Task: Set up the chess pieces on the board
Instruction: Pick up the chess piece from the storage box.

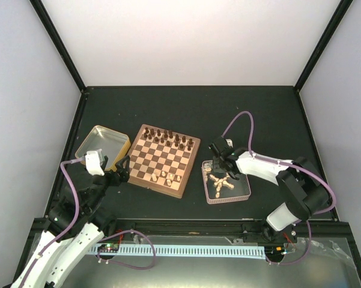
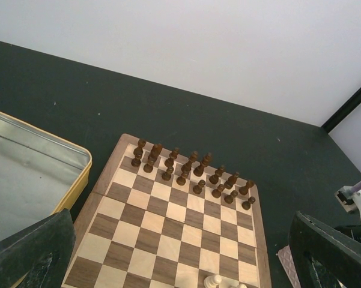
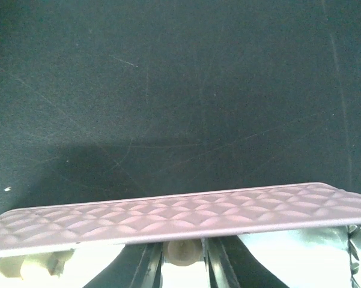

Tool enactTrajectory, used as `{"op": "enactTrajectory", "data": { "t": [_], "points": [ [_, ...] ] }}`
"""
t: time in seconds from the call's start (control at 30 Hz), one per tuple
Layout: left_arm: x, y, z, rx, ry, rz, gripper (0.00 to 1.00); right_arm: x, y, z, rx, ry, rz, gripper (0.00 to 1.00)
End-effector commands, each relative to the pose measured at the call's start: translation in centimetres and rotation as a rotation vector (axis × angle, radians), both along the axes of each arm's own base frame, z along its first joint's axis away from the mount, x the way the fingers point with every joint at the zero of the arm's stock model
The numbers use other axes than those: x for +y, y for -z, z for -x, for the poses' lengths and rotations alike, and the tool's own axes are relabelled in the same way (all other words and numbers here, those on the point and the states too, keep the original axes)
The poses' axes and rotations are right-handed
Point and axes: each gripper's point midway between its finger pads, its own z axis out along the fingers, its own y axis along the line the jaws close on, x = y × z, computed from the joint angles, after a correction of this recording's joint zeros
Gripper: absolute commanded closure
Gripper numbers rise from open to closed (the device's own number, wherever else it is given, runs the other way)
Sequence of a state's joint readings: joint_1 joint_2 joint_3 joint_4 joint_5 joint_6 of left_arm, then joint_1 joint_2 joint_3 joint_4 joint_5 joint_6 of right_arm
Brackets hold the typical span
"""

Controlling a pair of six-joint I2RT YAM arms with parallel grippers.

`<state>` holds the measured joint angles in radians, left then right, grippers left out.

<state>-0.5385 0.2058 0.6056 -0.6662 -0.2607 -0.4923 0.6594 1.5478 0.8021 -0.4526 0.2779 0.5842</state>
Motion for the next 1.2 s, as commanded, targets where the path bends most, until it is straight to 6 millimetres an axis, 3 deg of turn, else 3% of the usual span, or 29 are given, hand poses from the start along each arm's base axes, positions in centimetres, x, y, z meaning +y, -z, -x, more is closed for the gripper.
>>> {"op": "enactTrajectory", "data": {
  "t": [0.0,0.33,0.67,0.93,1.17],
  "points": [
    [0.1,-0.3,0.0,0.001,-0.006,-0.002,0.01,0.0,-0.5,-1.2,-0.041,0.019,0.009,0.82],
    [0.1,-0.3,0.0,0.002,-0.006,-0.001,0.01,-0.8,-2.5,-0.6,-0.077,0.037,-0.014,0.96],
    [0.0,-0.2,0.0,0.005,-0.002,-0.001,0.01,-0.2,-3.8,1.2,-0.044,0.013,-0.097,0.97],
    [0.0,-0.2,0.0,0.004,-0.002,0.0,0.01,-0.1,-3.4,1.5,-0.019,0.019,-0.109,0.97],
    [-0.1,-0.3,0.0,0.003,0.002,0.001,0.01,0.5,-5.7,2.2,-0.053,0.027,-0.122,0.97]
  ]
}}
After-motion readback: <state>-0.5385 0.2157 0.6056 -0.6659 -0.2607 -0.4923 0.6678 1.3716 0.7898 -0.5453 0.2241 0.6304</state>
